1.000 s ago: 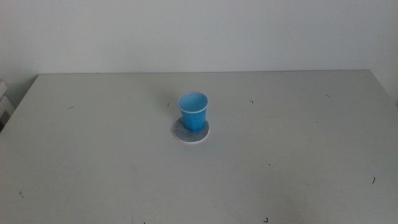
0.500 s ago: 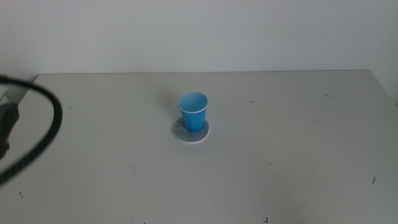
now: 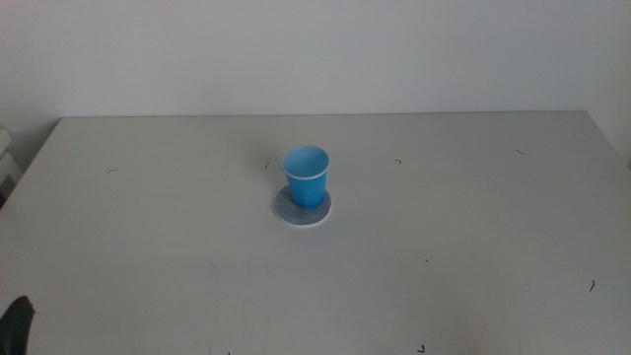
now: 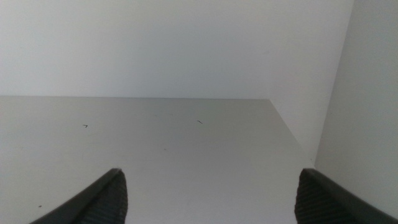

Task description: Place an empty cup on a cup mat.

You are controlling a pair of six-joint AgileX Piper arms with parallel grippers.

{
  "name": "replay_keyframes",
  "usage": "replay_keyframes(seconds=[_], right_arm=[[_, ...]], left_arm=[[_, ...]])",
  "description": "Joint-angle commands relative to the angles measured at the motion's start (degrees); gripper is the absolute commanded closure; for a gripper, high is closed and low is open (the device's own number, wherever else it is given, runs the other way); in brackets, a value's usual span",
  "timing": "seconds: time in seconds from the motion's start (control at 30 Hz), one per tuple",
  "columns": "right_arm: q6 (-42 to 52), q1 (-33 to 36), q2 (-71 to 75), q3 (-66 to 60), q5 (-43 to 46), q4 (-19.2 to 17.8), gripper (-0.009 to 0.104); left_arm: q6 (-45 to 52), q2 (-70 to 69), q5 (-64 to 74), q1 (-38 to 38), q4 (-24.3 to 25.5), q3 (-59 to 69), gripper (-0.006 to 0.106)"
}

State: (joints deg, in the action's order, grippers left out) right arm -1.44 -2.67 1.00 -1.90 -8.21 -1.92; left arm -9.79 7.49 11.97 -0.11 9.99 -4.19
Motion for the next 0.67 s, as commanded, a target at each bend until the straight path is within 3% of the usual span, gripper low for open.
replay_keyframes(seconds=[0.0,0.63], right_arm=[[0.49,0.11,1.10,0.66,4.44,-0.52,0.001],[0.49,0.11,1.10,0.66,4.44,-0.52,0.001]], left_arm=[[-0.86,-2.66,-4.87,0.06,-2.00,0.85,-0.005],[-0.71,-9.10,-2.27,0.06,-3.68,5.65,-0.005]])
